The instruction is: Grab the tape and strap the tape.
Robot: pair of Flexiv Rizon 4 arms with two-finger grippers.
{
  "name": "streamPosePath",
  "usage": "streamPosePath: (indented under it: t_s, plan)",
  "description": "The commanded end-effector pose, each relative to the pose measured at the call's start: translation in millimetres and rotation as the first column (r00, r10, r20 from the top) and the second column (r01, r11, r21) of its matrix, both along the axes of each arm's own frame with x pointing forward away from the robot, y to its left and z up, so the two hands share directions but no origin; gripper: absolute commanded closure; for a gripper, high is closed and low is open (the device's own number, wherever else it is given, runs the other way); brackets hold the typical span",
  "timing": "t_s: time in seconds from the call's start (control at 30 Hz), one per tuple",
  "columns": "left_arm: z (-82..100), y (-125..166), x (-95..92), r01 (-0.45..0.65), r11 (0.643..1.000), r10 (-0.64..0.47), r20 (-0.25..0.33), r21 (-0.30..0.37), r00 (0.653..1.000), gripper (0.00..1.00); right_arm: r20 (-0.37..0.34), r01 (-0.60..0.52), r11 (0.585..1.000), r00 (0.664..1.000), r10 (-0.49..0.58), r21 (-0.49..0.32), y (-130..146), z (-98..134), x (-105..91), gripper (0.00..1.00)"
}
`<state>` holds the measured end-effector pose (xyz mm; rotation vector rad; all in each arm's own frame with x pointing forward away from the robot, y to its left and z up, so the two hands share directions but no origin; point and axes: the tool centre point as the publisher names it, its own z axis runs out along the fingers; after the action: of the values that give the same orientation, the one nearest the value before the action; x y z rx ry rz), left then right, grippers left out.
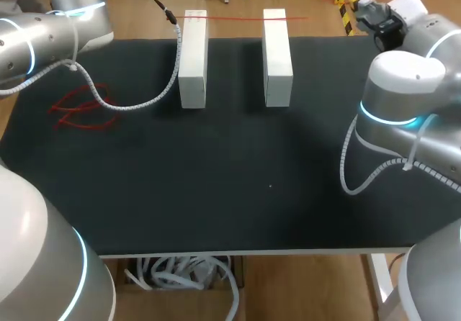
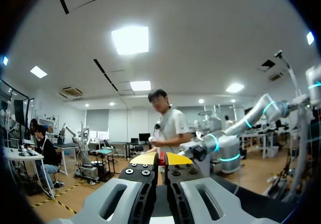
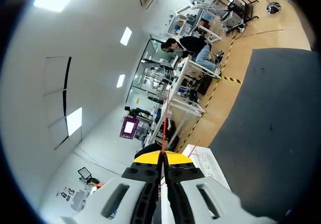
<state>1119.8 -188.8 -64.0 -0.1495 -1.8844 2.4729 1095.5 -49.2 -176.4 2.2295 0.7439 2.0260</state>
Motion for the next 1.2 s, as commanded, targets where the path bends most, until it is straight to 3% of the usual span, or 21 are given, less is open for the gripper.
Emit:
streamPosePath:
  t_s: [0.03,0.33,0.53,0.87,0.93,1.0,1.1,1.2]
  plan:
    - [0.6,0.1,-1.4,-0.003,1.0,0.003,0.0,0.002,1.0,1.0,0.002,-0.009,1.0,1.0,0.009,-0.003,-1.1,-0.2,0.8,1.0]
    - [0.6,0.1,-1.4,-0.003,1.0,0.003,0.0,0.002,1.0,1.0,0.018,-0.062,0.998,0.998,0.063,-0.021,2.0,4.3,1.8,1.0]
    - [0.6,0.1,-1.4,-0.003,1.0,0.003,0.0,0.002,1.0,1.0,0.026,-0.162,0.986,0.986,0.163,-0.032,7.2,8.3,2.1,1.0]
    - [0.6,0.1,-1.4,-0.003,1.0,0.003,0.0,0.002,1.0,1.0,0.04,-0.191,0.98,0.98,0.193,-0.047,9.0,13.3,0.4,1.0]
    - [0.1,-2.2,-1.8,-0.05,0.985,0.053,-0.015,0.167,0.998,1.0,0.048,-0.208,0.976,0.976,0.211,-0.065,8.9,14.2,-1.2,1.0]
    - [-2.3,-5.9,-1.7,-0.082,0.937,0.096,-0.025,0.34,0.995,1.0,0.05,-0.21,0.975,0.976,0.214,-0.072,9.0,14.2,-2.0,1.0]
    - [-11.6,-8.6,-2.1,-0.122,0.802,0.167,-0.025,0.584,0.986,1.0,0.049,-0.216,0.973,0.974,0.221,-0.086,9.2,14.0,-3.0,1.0]
    - [-20.5,-8.0,-4.2,-0.141,0.724,0.216,-0.027,0.675,0.976,1.0,0.058,-0.233,0.967,0.969,0.239,-0.104,9.8,15.8,-3.8,1.0]
